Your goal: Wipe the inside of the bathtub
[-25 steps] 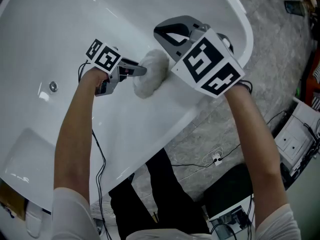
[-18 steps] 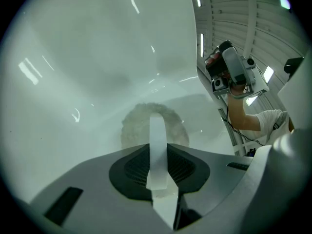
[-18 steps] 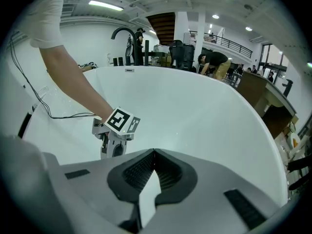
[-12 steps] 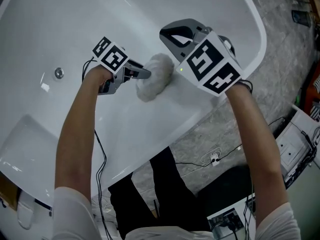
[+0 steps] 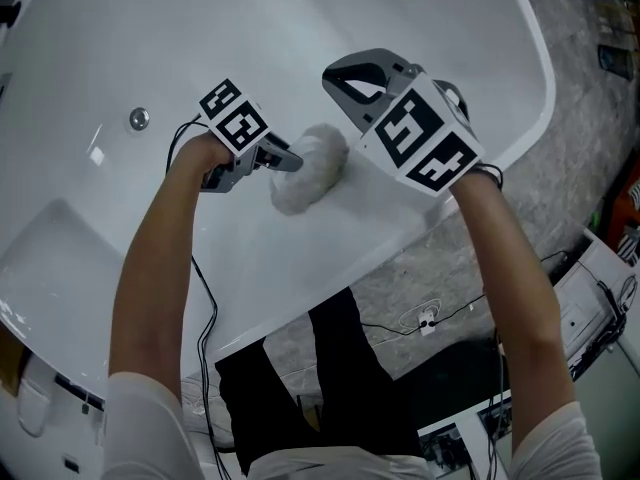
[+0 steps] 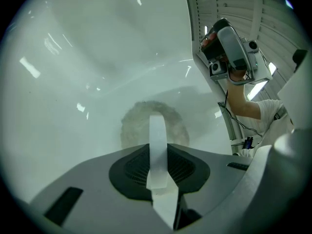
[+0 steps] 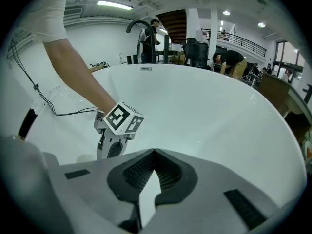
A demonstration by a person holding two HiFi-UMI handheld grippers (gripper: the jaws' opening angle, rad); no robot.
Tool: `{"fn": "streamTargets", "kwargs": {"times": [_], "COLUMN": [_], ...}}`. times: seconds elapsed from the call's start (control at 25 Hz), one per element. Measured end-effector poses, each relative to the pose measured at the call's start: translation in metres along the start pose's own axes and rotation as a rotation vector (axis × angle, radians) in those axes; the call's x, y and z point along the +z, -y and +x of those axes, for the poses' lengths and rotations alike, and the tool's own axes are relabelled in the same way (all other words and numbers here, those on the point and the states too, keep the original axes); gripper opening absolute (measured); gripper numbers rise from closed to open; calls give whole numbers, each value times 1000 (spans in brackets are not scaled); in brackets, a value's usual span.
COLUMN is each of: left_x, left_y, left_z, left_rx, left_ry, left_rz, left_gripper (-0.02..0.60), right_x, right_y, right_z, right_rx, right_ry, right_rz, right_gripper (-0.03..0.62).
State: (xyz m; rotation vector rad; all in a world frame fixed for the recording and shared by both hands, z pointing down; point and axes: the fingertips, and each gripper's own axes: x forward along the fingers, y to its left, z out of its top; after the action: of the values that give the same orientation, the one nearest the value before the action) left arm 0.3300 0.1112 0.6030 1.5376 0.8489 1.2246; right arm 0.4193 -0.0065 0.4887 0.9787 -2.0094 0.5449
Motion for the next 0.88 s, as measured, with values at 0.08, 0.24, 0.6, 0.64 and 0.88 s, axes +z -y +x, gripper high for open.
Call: {"fn": "streamTargets", "kwargs": {"times": [0.08, 0.24, 0.6, 0.64, 0.88], "left_x": [-1, -48, -152, -150, -152], "left_y": [5, 9, 22, 22, 18], "left_z": [-2, -30, -94, -94, -92], "left_rx": [1, 7, 7, 7, 10], "left_ry": [-12, -19, 23, 22, 20], "left_rz": [-9, -27, -78, -82, -96], "left_gripper": [86, 86, 86, 86, 86], "right_x": [4, 44, 138, 136, 121], "right_y": [3, -28, -102, -100, -105], "right_z": [-2, 18, 63, 63, 72], "right_rx": [12, 44, 117, 125, 163], "right_ry": [5, 9, 14, 13, -10], "right_rz": [-1, -29, -81, -83, -107], "right_gripper": [20, 20, 20, 20, 20]}}
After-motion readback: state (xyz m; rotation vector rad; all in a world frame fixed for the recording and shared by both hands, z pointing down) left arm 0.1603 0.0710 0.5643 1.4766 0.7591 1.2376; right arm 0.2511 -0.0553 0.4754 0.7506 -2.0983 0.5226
